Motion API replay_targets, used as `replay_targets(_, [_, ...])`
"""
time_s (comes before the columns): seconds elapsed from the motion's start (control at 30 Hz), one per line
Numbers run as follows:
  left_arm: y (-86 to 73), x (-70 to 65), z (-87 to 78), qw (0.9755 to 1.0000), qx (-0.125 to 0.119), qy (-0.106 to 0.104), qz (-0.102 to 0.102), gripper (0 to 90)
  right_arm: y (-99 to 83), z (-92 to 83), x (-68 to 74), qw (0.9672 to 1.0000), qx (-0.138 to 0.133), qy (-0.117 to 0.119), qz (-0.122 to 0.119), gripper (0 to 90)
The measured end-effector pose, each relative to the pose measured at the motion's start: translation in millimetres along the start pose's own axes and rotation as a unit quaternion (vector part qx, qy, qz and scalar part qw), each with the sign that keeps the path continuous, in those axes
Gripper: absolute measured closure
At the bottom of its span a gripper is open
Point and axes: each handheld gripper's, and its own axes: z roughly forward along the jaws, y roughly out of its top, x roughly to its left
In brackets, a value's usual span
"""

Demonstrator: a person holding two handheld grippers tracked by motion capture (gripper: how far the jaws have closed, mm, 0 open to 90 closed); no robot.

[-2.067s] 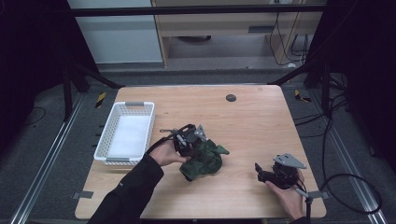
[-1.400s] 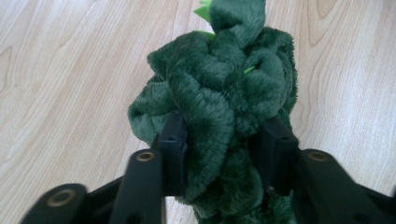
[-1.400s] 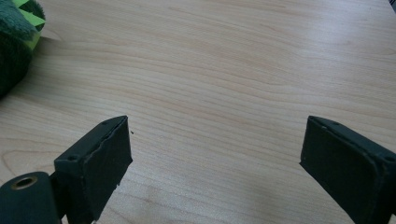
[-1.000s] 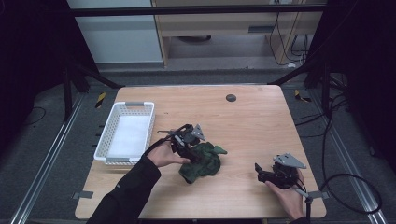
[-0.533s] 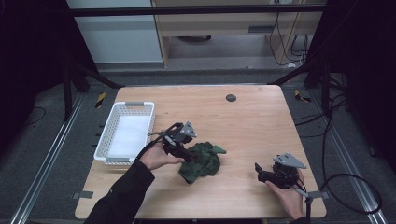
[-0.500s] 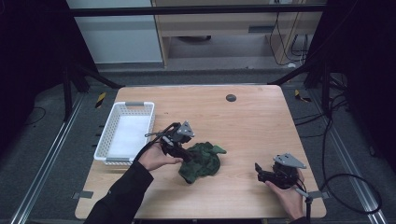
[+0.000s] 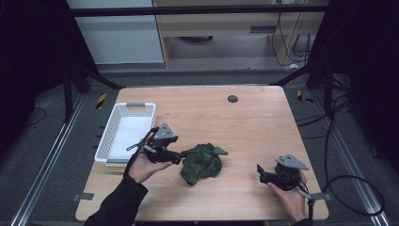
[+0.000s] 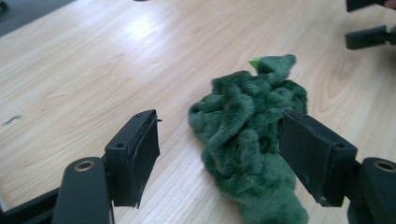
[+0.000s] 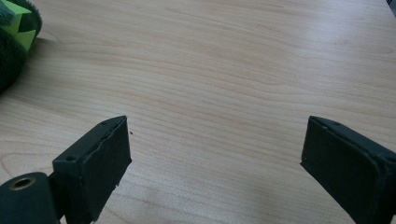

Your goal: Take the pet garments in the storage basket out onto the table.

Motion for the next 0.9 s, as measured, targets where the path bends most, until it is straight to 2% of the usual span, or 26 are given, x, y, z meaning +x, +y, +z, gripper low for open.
replay_targets(0.1, [-10.2,3.1,-7.3,0.9995,-0.019,0.011,-0.024,27.4,0.0,-0.1,-0.2,1.0,0.0,0.0,0.0,8.0])
replay_targets(0.27, [-27.4,4.9,-14.5,0.998,-0.038,0.024,-0.045,27.4,-0.1,0.1,0.0,1.0,0.0,0.0,0.0,8.0])
replay_targets(0.5, [-49.8,3.7,-23.4,0.995,-0.058,0.056,-0.06,29.7,-0.4,0.1,-0.3,1.0,0.0,-0.001,0.0,8.0])
replay_targets(0.53, [-56.8,2.8,-25.6,0.9939,-0.062,0.061,-0.067,30.5,-0.4,0.0,-0.2,1.0,0.0,-0.001,0.0,8.0])
replay_targets(0.6, [-60.6,2.3,-26.2,0.9932,-0.064,0.062,-0.074,31.9,-1.0,0.0,0.1,1.0,-0.001,-0.001,-0.001,8.0])
replay_targets(0.63, [-68.3,0.7,-27.0,0.9921,-0.063,0.072,-0.082,32.9,-1.2,-0.2,0.6,1.0,0.001,0.0,-0.001,7.9])
replay_targets(0.77, [-79.8,-0.9,-28.2,0.9911,-0.056,0.085,-0.085,35.4,-1.5,-0.9,0.9,1.0,0.0,0.001,-0.004,7.8])
replay_targets(0.9, [-92.3,0.8,-31.5,0.9898,-0.048,0.094,-0.096,40.7,-1.9,-1.6,1.5,1.0,0.0,0.003,-0.005,7.7])
